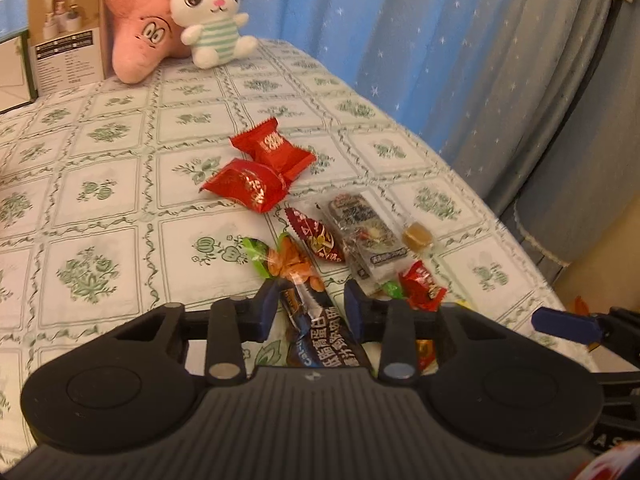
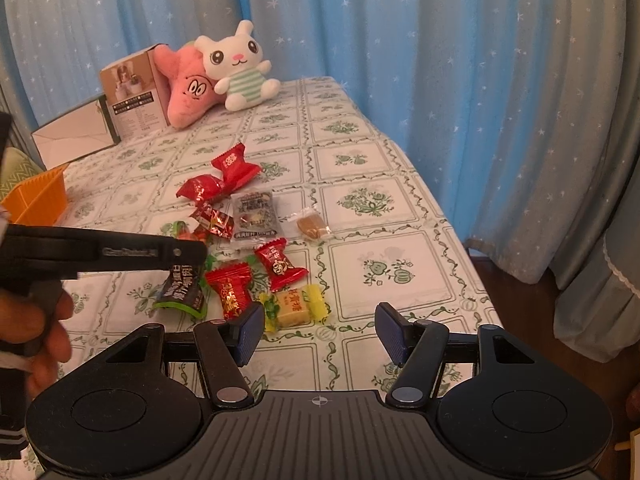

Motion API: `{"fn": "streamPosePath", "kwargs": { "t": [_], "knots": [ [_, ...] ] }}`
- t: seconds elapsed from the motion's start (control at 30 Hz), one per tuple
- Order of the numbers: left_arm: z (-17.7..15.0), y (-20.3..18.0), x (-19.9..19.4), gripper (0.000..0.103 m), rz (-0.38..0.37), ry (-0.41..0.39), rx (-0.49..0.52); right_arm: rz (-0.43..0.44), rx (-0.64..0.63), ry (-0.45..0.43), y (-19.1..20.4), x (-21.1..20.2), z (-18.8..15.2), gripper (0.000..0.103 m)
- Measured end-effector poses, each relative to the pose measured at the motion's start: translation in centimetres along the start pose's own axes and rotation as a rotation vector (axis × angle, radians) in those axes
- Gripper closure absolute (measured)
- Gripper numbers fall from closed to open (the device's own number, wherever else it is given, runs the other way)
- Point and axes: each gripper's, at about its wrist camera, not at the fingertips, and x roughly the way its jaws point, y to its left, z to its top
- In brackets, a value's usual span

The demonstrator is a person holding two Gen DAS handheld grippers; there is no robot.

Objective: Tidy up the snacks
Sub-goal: 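Grasp the dark snack bar with the left gripper while the right gripper grasps the yellow candy, then carry the dark snack bar and yellow candy over the orange tray with both grippers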

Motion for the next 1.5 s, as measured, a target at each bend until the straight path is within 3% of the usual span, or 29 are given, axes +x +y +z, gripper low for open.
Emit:
{"fn": "streamPosePath", "kwargs": {
  "t": [0.37,0.43,0.67,0.73,1.2,1.5],
  "knots": [
    [-2.8,3.5,-3.6,0.078,0.02,0.009,0.048,0.001,-0.111,-0.003,1.7,2.8,0.2,0.042],
    [-3.6,4.3,-4.6,0.078,0.024,0.01,0.059,-0.01,-0.13,0.004,1.9,3.4,0.1,0.05],
    [-4.4,4.4,-5.2,0.077,0.044,0.004,0.117,-0.02,-0.191,-0.005,2.5,3.7,-0.5,0.062],
    [-4.1,4.2,-4.9,0.077,0.053,0.003,0.122,-0.027,-0.198,-0.016,2.7,3.4,-0.5,0.078],
    [-4.5,3.7,-4.8,0.078,0.097,-0.017,0.158,-0.039,-0.134,-0.018,2.9,0.6,-1.0,0.08],
    [-4.3,5.4,-8.3,0.078,0.113,-0.038,0.121,-0.004,-0.125,-0.056,4.9,-2.1,0.6,0.08]
  ]
}}
